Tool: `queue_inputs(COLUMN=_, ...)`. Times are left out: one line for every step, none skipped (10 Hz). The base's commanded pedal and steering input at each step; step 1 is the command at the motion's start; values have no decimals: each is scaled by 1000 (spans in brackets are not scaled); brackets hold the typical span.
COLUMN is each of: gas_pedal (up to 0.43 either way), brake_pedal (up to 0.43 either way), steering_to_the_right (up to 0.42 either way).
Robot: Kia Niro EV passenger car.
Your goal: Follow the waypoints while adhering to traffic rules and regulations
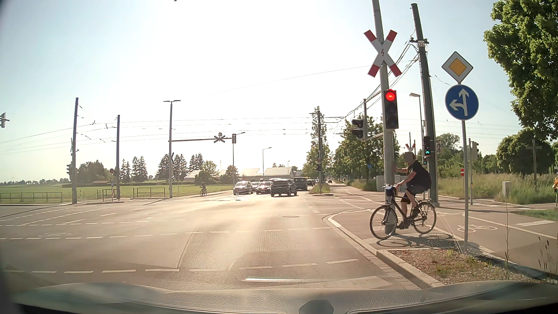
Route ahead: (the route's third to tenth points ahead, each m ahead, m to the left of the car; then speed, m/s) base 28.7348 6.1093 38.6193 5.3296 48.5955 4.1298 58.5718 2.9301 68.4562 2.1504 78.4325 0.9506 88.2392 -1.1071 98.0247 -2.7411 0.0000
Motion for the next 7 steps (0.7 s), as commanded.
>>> queue_inputs(gas_pedal=0, brake_pedal=317, steering_to_the_right=-21)
queue_inputs(gas_pedal=0, brake_pedal=317, steering_to_the_right=-21)
queue_inputs(gas_pedal=0, brake_pedal=317, steering_to_the_right=-21)
queue_inputs(gas_pedal=0, brake_pedal=317, steering_to_the_right=-21)
queue_inputs(gas_pedal=0, brake_pedal=317, steering_to_the_right=-21)
queue_inputs(gas_pedal=0, brake_pedal=317, steering_to_the_right=-22)
queue_inputs(gas_pedal=0, brake_pedal=317, steering_to_the_right=-22)
